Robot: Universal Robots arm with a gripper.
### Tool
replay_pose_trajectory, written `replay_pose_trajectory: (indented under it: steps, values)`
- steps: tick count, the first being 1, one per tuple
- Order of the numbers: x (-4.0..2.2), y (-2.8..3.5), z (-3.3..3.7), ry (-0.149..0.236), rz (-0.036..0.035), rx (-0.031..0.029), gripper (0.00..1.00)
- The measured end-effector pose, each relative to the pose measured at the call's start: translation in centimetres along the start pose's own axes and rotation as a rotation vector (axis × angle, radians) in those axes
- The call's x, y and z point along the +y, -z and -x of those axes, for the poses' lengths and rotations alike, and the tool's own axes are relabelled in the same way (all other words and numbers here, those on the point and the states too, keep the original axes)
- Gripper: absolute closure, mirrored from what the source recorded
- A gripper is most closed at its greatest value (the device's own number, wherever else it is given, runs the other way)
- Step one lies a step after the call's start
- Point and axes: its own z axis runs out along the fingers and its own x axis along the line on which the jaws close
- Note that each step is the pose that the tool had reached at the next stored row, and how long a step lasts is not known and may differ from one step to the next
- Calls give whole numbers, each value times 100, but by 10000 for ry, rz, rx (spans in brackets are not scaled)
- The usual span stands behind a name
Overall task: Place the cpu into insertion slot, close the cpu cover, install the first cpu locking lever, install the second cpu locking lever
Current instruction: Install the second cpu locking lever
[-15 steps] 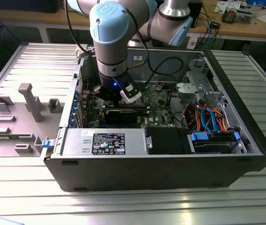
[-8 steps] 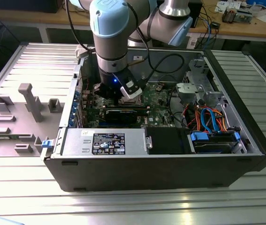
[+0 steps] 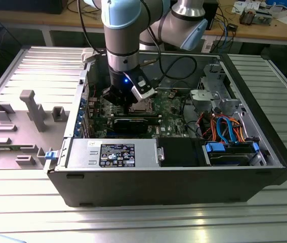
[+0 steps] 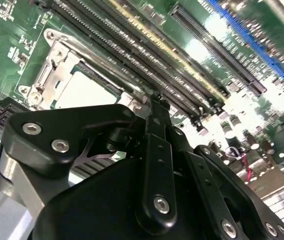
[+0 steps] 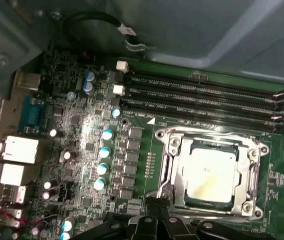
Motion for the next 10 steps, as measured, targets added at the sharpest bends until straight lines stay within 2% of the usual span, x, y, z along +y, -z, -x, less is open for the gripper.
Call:
replay_pose_trajectory:
  steps: [1,2,3,8,10]
  values:
    - [27,-2,23,1,-12,23,89]
    - [61,-7,71,-1,-9,77,89]
    - [69,-9,106,-5,-3,121,89]
    - [61,-21,317,-16,25,369,89]
    - [60,-23,359,-18,8,414,89]
